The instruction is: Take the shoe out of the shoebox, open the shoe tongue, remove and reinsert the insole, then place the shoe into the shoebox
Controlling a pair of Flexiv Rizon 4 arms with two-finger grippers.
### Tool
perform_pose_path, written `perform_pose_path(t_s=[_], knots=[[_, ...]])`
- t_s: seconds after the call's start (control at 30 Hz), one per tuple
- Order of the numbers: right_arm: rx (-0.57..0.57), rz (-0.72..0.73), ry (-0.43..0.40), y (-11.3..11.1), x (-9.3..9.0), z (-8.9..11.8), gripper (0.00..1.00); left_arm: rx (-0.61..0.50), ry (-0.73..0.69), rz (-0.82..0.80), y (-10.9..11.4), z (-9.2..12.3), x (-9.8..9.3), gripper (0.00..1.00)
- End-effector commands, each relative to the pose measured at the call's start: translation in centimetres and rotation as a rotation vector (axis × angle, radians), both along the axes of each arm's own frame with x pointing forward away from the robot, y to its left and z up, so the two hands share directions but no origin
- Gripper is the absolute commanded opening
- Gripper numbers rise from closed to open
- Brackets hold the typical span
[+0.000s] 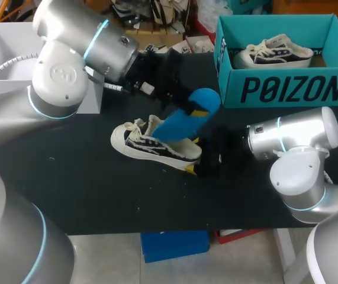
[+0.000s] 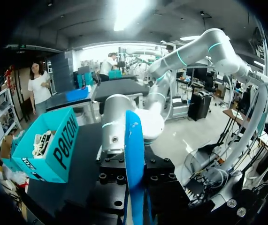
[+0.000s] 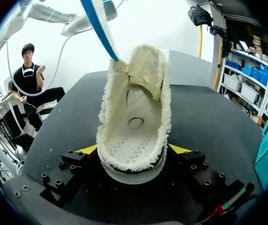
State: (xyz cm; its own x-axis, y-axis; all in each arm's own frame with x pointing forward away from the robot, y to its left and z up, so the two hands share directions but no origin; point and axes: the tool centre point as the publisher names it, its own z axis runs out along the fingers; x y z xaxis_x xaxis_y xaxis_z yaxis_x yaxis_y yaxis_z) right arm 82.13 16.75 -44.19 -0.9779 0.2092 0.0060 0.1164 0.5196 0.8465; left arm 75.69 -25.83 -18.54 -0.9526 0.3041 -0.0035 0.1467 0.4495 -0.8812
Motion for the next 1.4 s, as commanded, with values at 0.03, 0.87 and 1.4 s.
perform_pose_path(t_s=[0.03, 0.87, 1.4], knots=[[-0.003, -0.002, 0.001, 0.2, 0.0, -0.2, 0.0, -0.043, 0.007, 0.004, -0.2, 0.4, -0.7, 0.0], [-0.003, -0.002, 0.001, 0.2, 0.0, -0.2, 0.0, -0.114, 0.115, 0.043, 0.2, 2.7, -1.2, 0.0], [-0.003, -0.002, 0.001, 0.2, 0.0, -0.2, 0.0, -0.442, 0.352, 0.198, 0.5, 9.5, -1.6, 0.0]])
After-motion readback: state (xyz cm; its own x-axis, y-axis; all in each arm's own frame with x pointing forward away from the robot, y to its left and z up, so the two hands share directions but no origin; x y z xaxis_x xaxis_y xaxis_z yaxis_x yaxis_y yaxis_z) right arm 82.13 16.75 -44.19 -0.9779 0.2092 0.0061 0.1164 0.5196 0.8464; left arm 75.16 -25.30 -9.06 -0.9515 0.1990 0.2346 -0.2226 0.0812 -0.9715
